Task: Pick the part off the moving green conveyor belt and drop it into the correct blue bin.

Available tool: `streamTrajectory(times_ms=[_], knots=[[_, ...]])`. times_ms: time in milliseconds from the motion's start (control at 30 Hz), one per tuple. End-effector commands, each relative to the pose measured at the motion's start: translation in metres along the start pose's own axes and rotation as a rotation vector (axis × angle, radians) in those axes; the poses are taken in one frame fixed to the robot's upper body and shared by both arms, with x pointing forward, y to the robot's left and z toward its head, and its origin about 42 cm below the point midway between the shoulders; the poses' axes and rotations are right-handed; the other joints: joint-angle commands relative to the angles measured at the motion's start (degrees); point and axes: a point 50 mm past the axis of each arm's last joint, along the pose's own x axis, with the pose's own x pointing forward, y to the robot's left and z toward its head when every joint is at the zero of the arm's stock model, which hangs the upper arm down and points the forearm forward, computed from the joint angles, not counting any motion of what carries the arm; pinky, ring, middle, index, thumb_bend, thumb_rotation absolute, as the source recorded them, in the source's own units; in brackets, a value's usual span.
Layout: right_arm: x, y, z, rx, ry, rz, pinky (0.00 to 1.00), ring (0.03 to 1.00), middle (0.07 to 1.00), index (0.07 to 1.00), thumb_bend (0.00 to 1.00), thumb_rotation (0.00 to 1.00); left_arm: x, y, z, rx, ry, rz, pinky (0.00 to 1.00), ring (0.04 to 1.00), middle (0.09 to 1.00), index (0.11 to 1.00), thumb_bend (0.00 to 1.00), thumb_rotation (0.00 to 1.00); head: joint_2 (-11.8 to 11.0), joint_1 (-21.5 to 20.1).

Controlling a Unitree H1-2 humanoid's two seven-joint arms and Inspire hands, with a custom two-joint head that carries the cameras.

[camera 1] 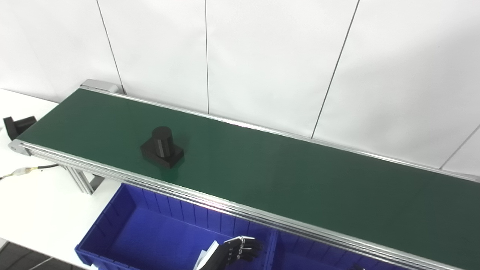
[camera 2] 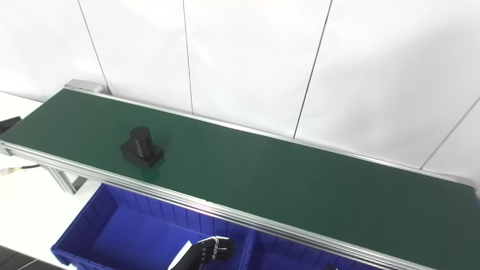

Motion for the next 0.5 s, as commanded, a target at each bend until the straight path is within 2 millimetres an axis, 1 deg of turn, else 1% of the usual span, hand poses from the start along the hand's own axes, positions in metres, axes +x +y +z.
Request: streamTrajectory(times_ms=[0, 200, 467], knots=[[0.0057, -0.005, 0.01, 0.004, -0.078, -0.009, 0.76, 0.845, 0.882, 0.921, 0.56, 0.0, 0.0079, -0.0021, 0.0122, 0.002, -0.073, 0.003, 0.71, 0.711, 0.741, 0.705, 0.77, 0.0, 0.2, -0.1], [0.0053, -0.0032, 0.0107, 0.006, -0.08, -0.008, 0.77, 0.847, 0.883, 0.915, 0.56, 0.0, 0.0064, 0.0003, 0.0129, 0.003, -0.07, 0.011, 0.72, 0.716, 0.741, 0.706, 0.77, 0.0, 0.8, -1.6], [0.0044, -0.0011, 0.0122, 0.001, -0.086, -0.015, 0.75, 0.835, 0.87, 0.913, 0.56, 0.0, 0.0039, 0.0026, 0.0094, -0.008, -0.07, 0.007, 0.7, 0.707, 0.738, 0.701, 0.77, 0.0, 0.9, -3.7]])
